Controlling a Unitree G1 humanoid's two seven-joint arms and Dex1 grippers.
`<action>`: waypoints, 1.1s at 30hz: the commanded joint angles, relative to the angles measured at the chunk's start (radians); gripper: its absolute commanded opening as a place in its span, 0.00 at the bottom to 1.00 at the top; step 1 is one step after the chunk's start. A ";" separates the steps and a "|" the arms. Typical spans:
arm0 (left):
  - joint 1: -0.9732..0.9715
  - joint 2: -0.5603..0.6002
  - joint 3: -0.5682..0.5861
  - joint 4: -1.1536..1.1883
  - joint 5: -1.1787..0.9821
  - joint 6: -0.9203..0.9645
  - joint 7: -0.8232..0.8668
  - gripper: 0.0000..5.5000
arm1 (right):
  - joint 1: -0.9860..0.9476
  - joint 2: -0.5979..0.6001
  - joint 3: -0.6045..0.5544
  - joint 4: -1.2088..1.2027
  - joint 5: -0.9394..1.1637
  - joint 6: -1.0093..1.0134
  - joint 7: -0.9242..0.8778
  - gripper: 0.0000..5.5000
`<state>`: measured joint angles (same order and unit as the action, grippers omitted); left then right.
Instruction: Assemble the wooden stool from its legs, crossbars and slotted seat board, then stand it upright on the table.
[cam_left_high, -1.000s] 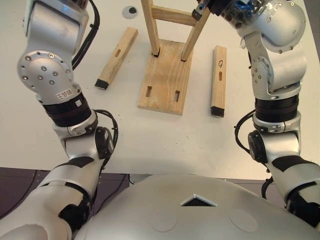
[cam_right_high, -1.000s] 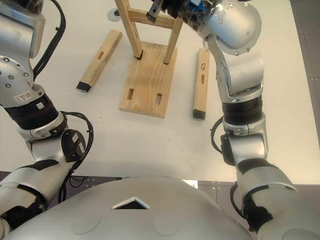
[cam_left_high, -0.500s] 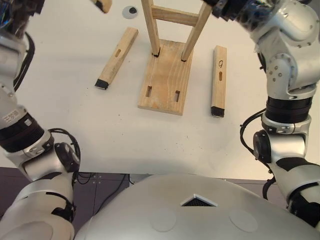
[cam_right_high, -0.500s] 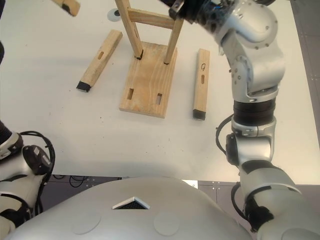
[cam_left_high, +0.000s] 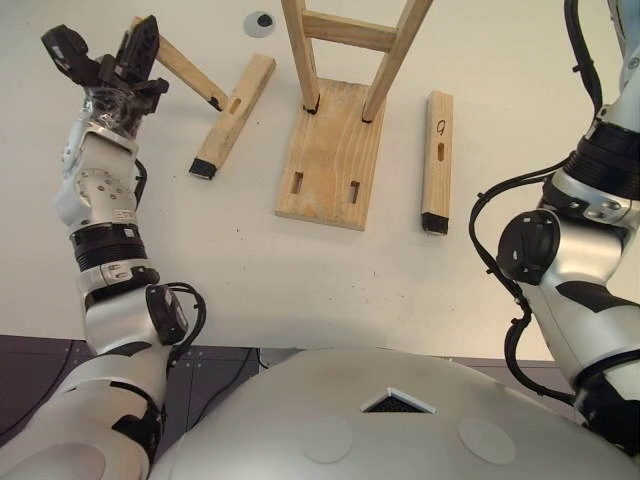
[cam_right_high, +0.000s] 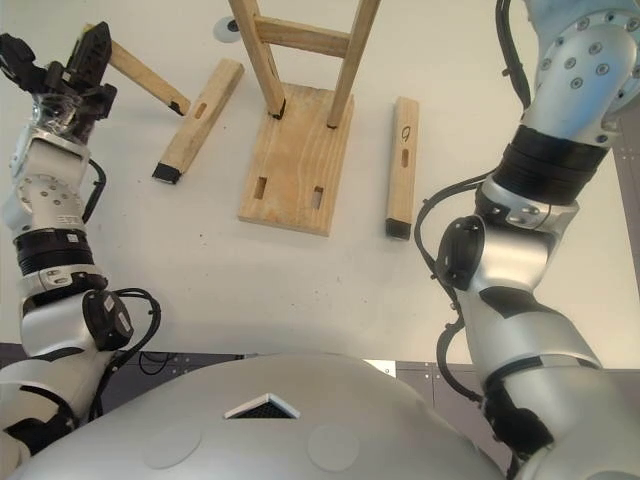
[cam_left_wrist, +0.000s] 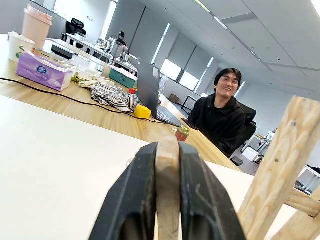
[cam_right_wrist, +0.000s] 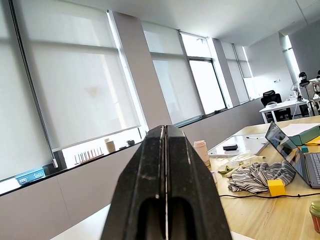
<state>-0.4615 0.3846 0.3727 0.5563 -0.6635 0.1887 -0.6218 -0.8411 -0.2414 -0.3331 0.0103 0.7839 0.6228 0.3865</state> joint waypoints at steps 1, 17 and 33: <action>-0.098 -0.014 0.013 0.154 0.054 -0.110 -0.016 0.07 | 0.001 -0.004 0.008 0.020 -0.007 -0.013 0.000 0.00; -0.101 -0.076 -0.028 0.336 0.196 -0.276 -0.046 0.07 | 0.004 -0.033 0.045 0.105 -0.068 -0.037 0.039 0.00; 0.042 -0.052 -0.101 0.055 0.256 -0.120 0.018 0.07 | 0.041 -0.019 0.057 0.082 -0.092 -0.043 0.035 0.00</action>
<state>-0.4569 0.3392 0.2841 0.5853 -0.4420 0.0432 -0.6282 -0.8014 -0.2510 -0.2807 0.1030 0.7058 0.5901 0.4272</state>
